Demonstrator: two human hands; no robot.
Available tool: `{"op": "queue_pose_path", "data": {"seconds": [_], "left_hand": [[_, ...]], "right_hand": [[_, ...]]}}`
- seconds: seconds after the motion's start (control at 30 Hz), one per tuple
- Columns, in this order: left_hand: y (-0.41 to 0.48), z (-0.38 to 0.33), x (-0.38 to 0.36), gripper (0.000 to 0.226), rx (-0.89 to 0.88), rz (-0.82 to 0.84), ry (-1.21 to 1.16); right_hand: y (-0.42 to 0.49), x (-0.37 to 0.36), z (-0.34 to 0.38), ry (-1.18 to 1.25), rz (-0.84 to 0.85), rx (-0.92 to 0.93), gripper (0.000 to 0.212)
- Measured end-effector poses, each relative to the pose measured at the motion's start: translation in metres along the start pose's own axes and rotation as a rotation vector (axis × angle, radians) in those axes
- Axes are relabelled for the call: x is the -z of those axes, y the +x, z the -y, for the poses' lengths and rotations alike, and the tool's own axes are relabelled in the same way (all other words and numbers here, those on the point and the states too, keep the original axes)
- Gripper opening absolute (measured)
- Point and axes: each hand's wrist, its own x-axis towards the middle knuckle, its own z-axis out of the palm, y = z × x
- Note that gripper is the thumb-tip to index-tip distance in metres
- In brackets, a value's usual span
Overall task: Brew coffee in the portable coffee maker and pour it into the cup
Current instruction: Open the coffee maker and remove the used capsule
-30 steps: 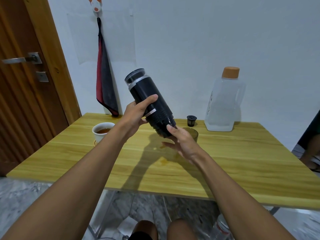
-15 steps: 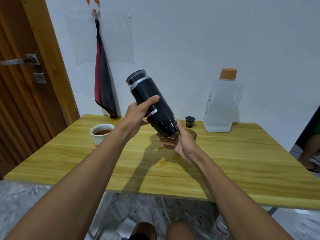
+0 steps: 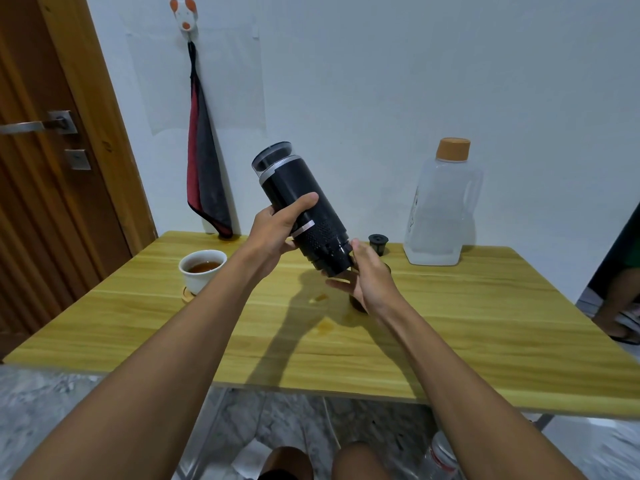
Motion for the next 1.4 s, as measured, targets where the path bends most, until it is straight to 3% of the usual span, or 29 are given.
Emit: {"op": "queue_pose_path", "data": {"seconds": [0.17,0.3,0.47,0.67,0.83,0.93,1.03,1.2,1.4], "left_hand": [[0.000,-0.002,0.000,0.046,-0.010,0.008,-0.003],[0.001,-0.001,-0.001,0.048,0.010,0.006,-0.024],[0.003,-0.003,-0.001,0.045,-0.005,-0.002,-0.017],[0.003,-0.003,-0.002,0.048,0.003,0.002,-0.045],[0.002,-0.003,0.001,0.046,-0.003,-0.012,-0.012],[0.001,-0.002,0.000,0.051,0.014,0.001,-0.039],[0.000,-0.003,-0.003,0.050,0.013,-0.002,-0.042],[0.001,-0.005,-0.003,0.048,0.010,-0.009,-0.026],[-0.001,-0.005,-0.004,0.048,0.022,-0.004,-0.052]], "right_hand": [[-0.009,0.008,0.004,0.027,0.149,0.023,0.056],[-0.004,-0.002,0.007,0.066,0.074,-0.067,0.050],[-0.007,0.003,0.007,0.010,0.152,-0.017,0.070],[-0.003,-0.006,0.009,0.026,0.078,-0.059,0.055],[-0.006,0.002,0.008,-0.063,0.090,0.053,0.056],[-0.004,-0.006,0.010,-0.015,0.049,0.002,0.044],[-0.007,-0.009,0.011,0.025,0.057,-0.035,0.047],[-0.010,0.000,0.011,-0.029,0.103,0.061,0.055],[-0.009,-0.007,0.011,0.073,0.111,-0.008,0.050]]}}
